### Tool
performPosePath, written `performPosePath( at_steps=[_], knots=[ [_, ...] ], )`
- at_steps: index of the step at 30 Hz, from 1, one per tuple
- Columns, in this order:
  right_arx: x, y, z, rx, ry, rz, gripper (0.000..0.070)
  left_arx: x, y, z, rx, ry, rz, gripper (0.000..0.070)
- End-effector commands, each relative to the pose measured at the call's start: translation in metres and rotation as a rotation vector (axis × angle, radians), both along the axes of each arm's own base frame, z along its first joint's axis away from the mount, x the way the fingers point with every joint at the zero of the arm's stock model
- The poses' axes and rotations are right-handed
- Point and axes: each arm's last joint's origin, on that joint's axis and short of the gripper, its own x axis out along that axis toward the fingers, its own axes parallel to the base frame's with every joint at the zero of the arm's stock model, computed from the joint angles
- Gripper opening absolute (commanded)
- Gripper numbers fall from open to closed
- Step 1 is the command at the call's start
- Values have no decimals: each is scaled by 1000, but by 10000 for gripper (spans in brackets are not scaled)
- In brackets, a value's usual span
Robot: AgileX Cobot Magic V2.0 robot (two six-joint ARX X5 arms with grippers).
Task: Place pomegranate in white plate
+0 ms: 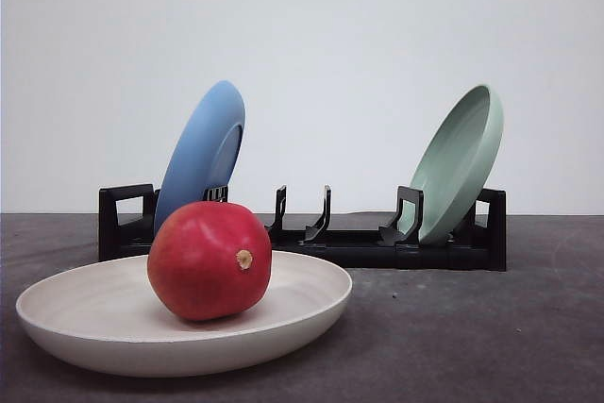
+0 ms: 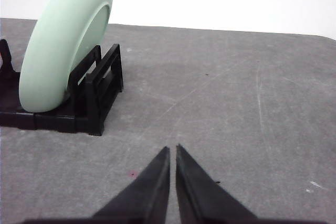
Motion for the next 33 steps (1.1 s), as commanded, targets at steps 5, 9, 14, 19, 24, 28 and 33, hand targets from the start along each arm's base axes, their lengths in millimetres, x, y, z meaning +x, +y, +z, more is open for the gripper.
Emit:
performPosePath(
  at_steps=[5, 9, 14, 19, 24, 28, 33],
  knots=[
    [0, 0, 0, 10, -5, -3, 16, 1, 0, -4, 9, 9, 2, 15],
    [0, 0, 0, 10, -5, -3, 16, 1, 0, -4, 9, 9, 2, 16],
    [0, 0, 0, 10, -5, -3, 16, 1, 0, -4, 9, 9, 2, 15],
    [0, 0, 0, 10, -5, -3, 16, 1, 0, -4, 9, 9, 2, 15],
    [0, 0, 0, 10, -6, -3, 16, 1, 0, -4, 9, 9, 2, 15],
    [0, 0, 0, 10, -6, -3, 16, 1, 0, -4, 9, 9, 2, 15],
    [0, 0, 0, 10, -5, -3, 16, 1, 0, -4, 9, 9, 2, 15]
  ],
)
